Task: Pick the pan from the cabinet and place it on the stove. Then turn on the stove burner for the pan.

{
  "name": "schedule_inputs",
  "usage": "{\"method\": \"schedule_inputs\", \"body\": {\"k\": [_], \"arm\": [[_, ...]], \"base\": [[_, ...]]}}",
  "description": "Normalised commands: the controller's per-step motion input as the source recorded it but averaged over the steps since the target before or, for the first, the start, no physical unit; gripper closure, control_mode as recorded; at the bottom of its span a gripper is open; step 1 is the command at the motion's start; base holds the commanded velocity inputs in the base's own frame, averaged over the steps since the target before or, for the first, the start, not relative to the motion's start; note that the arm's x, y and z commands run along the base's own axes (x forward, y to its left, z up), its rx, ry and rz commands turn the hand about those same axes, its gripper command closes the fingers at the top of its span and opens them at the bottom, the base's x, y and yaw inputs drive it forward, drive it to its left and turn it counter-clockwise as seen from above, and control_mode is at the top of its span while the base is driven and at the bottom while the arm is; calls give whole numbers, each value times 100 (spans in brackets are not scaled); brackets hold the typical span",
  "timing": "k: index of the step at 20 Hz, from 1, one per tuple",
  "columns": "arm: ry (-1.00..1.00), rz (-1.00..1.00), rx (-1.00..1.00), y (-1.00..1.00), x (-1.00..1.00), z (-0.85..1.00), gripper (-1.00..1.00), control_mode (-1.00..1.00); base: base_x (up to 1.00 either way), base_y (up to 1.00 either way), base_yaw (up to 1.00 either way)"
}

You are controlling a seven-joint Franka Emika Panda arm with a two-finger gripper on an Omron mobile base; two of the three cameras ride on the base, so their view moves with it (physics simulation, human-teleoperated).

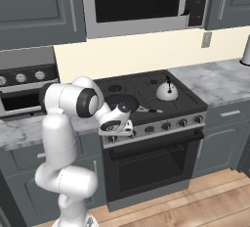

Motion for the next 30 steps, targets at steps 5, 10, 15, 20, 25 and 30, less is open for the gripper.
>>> {"method": "schedule_inputs", "body": {"k": [5, 10, 15, 20, 25, 30], "arm": [[0, 0, 0, 1, 1, -4, -100, -100], [0, 0, 0, 1, 3, -2, -100, -100], [0, 0, 0, 0, 2, -7, -100, -100], [0, 0, 0, 0, 1, -11, -100, -100], [0, 0, 0, 2, 0, -13, -100, -100], [0, 0, 0, 7, 0, -13, -100, -100]], "base": [[0, 0, 0], [0, 0, 0], [0, 0, 0], [0, 0, 0], [0, 0, 0], [0, 0, 0]]}}
